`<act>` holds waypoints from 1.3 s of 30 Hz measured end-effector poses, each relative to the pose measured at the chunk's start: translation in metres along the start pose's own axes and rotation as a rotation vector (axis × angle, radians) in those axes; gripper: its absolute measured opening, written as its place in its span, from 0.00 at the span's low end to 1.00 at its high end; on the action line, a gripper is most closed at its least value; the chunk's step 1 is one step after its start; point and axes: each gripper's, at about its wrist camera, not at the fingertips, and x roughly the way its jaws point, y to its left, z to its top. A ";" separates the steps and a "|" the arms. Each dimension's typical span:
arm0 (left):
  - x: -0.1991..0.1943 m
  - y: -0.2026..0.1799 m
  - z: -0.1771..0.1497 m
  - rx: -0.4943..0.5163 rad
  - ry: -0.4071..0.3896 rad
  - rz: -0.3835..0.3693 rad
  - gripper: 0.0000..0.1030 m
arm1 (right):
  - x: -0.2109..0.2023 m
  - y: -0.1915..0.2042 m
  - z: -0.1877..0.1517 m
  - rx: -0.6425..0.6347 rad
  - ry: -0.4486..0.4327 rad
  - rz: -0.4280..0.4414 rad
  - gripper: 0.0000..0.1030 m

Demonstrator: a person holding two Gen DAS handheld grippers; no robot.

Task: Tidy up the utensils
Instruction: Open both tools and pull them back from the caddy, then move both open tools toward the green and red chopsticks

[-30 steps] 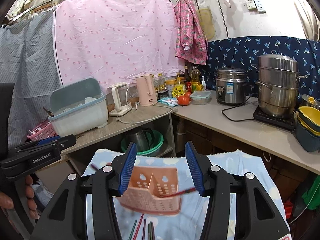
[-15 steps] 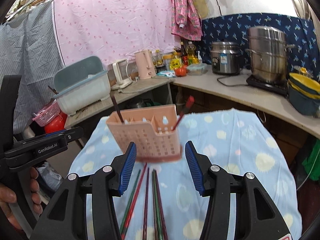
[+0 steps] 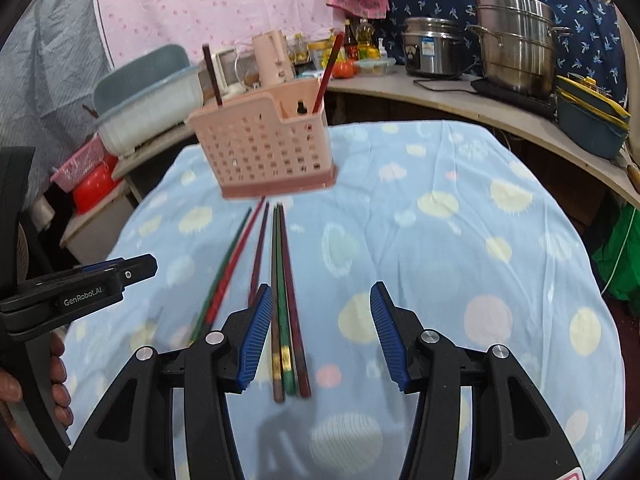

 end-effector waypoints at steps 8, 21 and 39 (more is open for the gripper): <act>0.011 -0.006 -0.050 0.009 0.026 -0.007 0.43 | 0.010 0.007 -0.031 -0.059 0.054 -0.013 0.41; 0.016 -0.011 -0.075 0.045 0.015 -0.021 0.43 | 0.026 0.006 -0.047 -0.061 0.113 -0.009 0.30; 0.019 -0.005 -0.080 0.063 0.004 0.005 0.36 | 0.030 0.009 -0.047 -0.067 0.127 0.002 0.29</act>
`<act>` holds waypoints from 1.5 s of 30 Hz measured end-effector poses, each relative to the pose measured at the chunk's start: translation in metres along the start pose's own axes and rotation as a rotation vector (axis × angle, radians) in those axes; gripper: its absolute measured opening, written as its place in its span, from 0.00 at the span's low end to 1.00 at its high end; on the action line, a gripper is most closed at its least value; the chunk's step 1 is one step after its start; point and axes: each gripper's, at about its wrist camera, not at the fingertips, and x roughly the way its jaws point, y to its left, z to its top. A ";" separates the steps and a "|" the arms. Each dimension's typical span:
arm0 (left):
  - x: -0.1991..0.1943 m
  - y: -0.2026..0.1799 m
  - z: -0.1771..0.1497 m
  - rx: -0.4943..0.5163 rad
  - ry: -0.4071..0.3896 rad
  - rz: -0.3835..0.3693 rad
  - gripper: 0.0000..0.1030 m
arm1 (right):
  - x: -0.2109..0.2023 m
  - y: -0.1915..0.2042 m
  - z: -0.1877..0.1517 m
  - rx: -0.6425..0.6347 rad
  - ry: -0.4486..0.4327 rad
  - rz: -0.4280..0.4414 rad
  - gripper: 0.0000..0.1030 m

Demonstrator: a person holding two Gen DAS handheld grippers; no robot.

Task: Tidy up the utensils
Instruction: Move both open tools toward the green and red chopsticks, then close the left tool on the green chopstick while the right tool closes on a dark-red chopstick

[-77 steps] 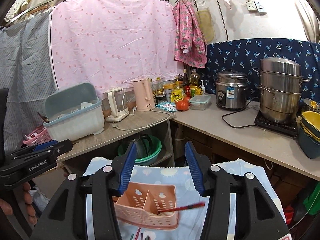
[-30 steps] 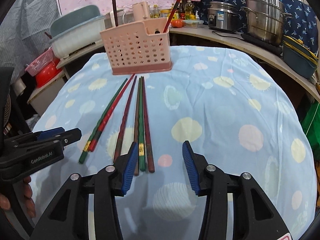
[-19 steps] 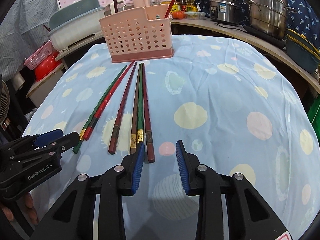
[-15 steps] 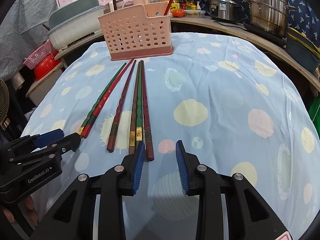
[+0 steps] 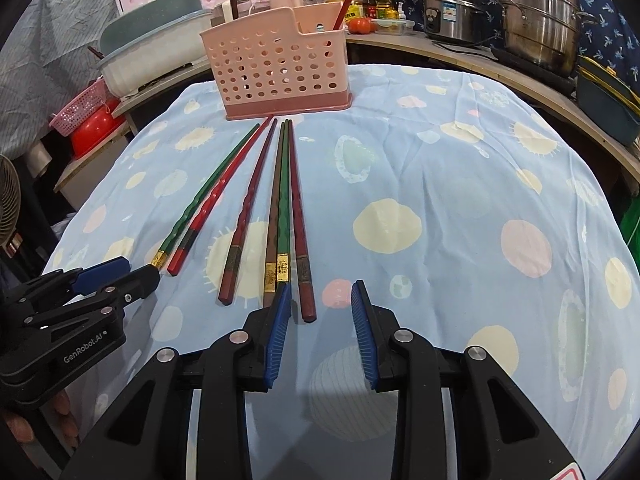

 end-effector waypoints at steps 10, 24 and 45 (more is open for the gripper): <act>-0.001 0.013 0.002 -0.037 0.000 -0.013 0.32 | 0.006 -0.001 0.006 0.004 0.010 -0.007 0.21; 0.003 0.016 0.006 -0.040 0.004 -0.016 0.17 | 0.016 0.006 0.009 -0.017 0.038 0.016 0.10; -0.049 0.021 0.014 -0.087 -0.057 -0.099 0.07 | -0.038 0.005 0.010 0.006 -0.054 0.068 0.07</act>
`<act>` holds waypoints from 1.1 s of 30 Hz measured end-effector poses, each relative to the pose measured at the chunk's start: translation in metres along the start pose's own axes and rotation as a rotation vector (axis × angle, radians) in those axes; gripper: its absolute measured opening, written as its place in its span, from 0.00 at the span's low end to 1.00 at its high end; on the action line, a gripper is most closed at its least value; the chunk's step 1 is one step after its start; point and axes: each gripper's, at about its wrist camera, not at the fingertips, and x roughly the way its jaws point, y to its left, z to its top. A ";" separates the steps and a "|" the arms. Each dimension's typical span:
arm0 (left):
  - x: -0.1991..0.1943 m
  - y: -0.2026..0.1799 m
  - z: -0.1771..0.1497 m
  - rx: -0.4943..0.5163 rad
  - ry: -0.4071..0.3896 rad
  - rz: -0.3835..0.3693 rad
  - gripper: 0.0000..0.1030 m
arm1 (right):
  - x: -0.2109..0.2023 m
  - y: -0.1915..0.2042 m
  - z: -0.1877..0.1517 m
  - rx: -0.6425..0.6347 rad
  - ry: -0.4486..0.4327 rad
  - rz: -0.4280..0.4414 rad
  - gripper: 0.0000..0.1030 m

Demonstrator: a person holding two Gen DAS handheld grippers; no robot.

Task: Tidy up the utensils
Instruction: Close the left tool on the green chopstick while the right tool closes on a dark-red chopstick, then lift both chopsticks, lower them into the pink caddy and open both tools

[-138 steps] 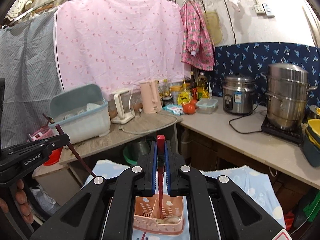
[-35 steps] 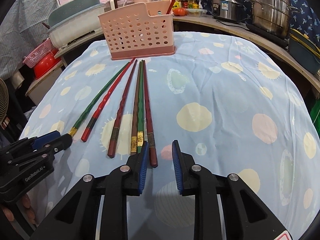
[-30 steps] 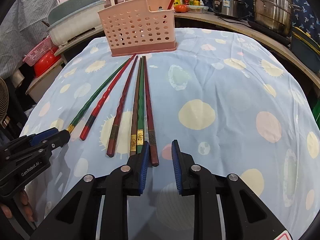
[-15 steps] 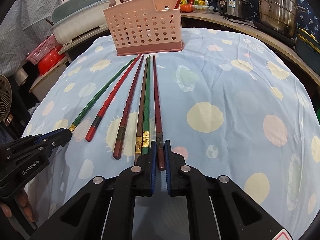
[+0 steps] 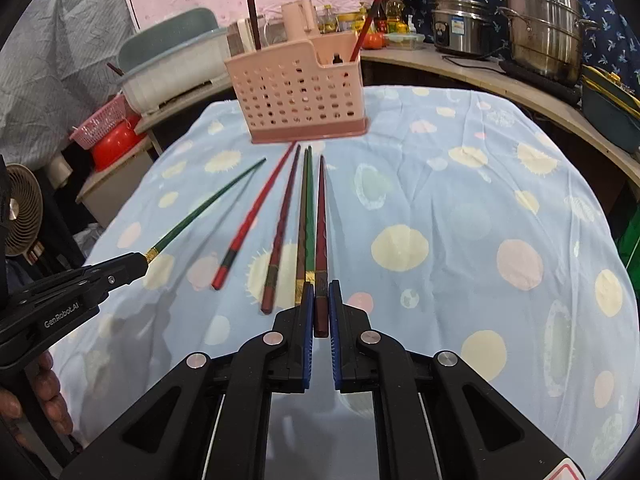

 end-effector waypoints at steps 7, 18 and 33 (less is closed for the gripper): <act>-0.034 -0.003 0.019 -0.010 -0.075 -0.012 0.07 | -0.034 0.000 0.019 0.014 -0.081 0.019 0.07; -0.076 -0.009 0.076 -0.004 -0.187 -0.021 0.07 | -0.073 0.002 0.067 0.029 -0.193 0.047 0.07; -0.099 -0.017 0.172 0.020 -0.312 -0.027 0.07 | -0.091 0.016 0.147 -0.030 -0.329 0.045 0.07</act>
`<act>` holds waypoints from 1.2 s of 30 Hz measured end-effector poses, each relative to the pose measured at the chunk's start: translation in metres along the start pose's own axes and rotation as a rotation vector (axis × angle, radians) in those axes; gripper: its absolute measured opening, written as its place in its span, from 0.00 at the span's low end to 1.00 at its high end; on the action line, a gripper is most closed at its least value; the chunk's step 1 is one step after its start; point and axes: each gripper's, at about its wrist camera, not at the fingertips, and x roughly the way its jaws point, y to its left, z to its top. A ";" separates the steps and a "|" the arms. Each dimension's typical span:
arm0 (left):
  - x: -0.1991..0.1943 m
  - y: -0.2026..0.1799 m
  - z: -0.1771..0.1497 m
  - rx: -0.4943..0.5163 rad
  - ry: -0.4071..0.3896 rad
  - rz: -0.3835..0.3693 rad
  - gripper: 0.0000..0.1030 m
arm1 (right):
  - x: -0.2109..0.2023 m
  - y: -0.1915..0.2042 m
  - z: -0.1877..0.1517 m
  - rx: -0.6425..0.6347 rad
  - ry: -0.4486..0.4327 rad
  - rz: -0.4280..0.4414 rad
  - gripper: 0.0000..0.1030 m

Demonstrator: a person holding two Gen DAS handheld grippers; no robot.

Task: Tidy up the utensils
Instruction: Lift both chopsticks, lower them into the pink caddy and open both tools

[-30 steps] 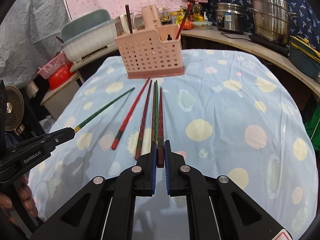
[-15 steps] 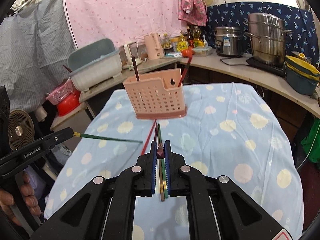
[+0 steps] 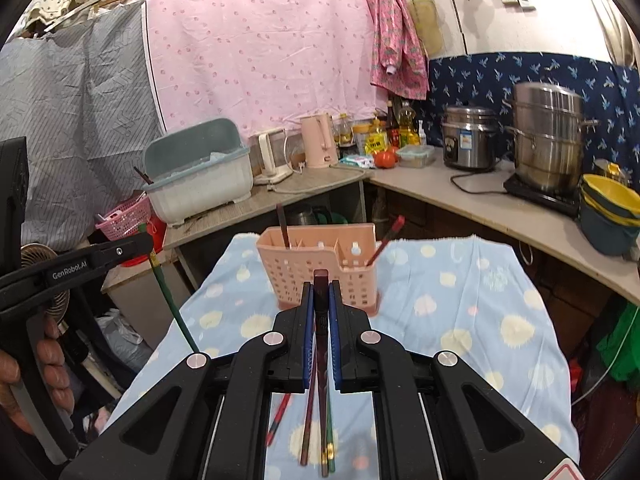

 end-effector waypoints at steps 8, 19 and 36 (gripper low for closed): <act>0.007 -0.004 0.073 0.029 -0.104 0.024 0.07 | 0.015 -0.001 0.072 -0.028 -0.113 0.002 0.07; 0.045 -0.007 0.152 0.046 -0.239 0.062 0.07 | 0.071 -0.009 0.159 -0.025 -0.240 -0.040 0.07; 0.151 0.024 0.104 -0.003 -0.109 0.089 0.11 | 0.176 -0.027 0.100 0.007 -0.081 -0.084 0.12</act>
